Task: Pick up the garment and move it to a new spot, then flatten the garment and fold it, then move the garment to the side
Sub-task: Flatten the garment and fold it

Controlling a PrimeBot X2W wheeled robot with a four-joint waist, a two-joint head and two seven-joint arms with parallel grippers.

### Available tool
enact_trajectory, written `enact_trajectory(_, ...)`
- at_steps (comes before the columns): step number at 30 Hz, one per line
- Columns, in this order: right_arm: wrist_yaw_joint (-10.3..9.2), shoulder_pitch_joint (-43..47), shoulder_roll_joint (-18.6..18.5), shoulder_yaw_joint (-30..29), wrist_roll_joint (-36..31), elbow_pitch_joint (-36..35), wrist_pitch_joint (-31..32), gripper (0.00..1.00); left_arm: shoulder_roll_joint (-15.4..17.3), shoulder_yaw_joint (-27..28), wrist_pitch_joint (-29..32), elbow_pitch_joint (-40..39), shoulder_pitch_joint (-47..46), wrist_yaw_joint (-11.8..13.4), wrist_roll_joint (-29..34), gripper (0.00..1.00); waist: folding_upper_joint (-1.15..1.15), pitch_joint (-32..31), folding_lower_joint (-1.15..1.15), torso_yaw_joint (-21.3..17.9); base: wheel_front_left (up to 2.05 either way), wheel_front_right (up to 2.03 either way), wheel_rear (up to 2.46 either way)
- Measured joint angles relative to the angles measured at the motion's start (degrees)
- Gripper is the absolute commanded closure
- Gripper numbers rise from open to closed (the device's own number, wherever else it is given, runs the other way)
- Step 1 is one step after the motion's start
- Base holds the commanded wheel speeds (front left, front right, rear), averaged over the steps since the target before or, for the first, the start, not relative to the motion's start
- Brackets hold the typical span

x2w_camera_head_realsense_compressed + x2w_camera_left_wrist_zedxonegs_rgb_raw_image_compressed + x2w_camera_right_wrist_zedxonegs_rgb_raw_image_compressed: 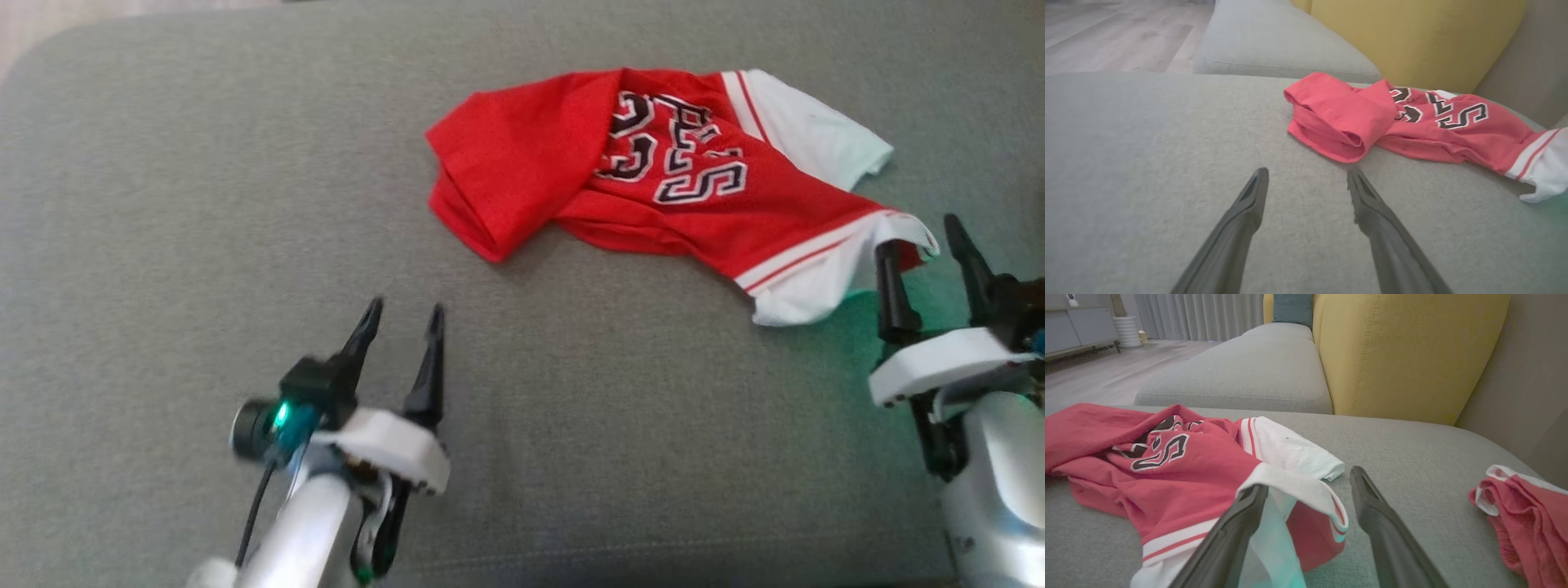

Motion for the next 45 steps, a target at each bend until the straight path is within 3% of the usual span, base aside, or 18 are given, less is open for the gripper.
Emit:
enact_trajectory(9,0.00,0.08,5.75,2.55,0.02,-3.72,0.00,0.00,-0.11,-2.67,0.00,4.70,-7.96,-2.48,-0.66,0.00,0.00,3.19,0.00,-5.46,0.00,0.00,0.00)
enact_trajectory(23,0.00,-1.76,7.55,5.10,1.46,-6.67,0.00,0.00,-0.19,1.76,0.00,9.40,-12.18,-3.44,1.16,0.00,0.00,7.49,0.00,-10.87,0.00,0.00,0.00)
enact_trajectory(24,0.00,-1.76,7.62,5.09,1.68,-6.82,0.00,0.00,-0.16,2.14,0.00,9.48,-12.22,-3.44,1.32,0.20,0.00,7.65,0.00,-11.06,0.00,0.00,0.00)
enact_trajectory(26,0.00,-1.76,7.98,5.09,1.91,-7.04,0.00,0.00,-0.19,3.03,0.00,9.58,-12.40,-3.49,1.40,1.00,0.00,7.88,0.00,-11.35,0.00,0.00,0.00)
enact_trajectory(35,0.00,-1.70,8.90,3.56,2.68,-7.23,0.00,0.00,-0.20,5.76,0.00,-0.58,-12.72,-5.04,3.58,1.00,0.00,6.77,0.00,-9.84,0.00,0.00,0.00)
enact_trajectory(42,0.00,0.14,8.88,1.86,2.68,-6.66,0.00,0.00,-0.23,5.54,-0.01,-11.28,-10.24,-3.43,3.94,1.00,0.00,1.90,0.00,-6.11,0.00,0.00,0.00)
enact_trajectory(45,0.00,1.13,8.88,1.48,2.68,-5.95,0.00,0.00,-0.23,5.49,-0.01,-12.44,-9.05,-2.68,3.93,1.00,0.00,0.57,0.00,-4.37,0.00,0.00,0.00)
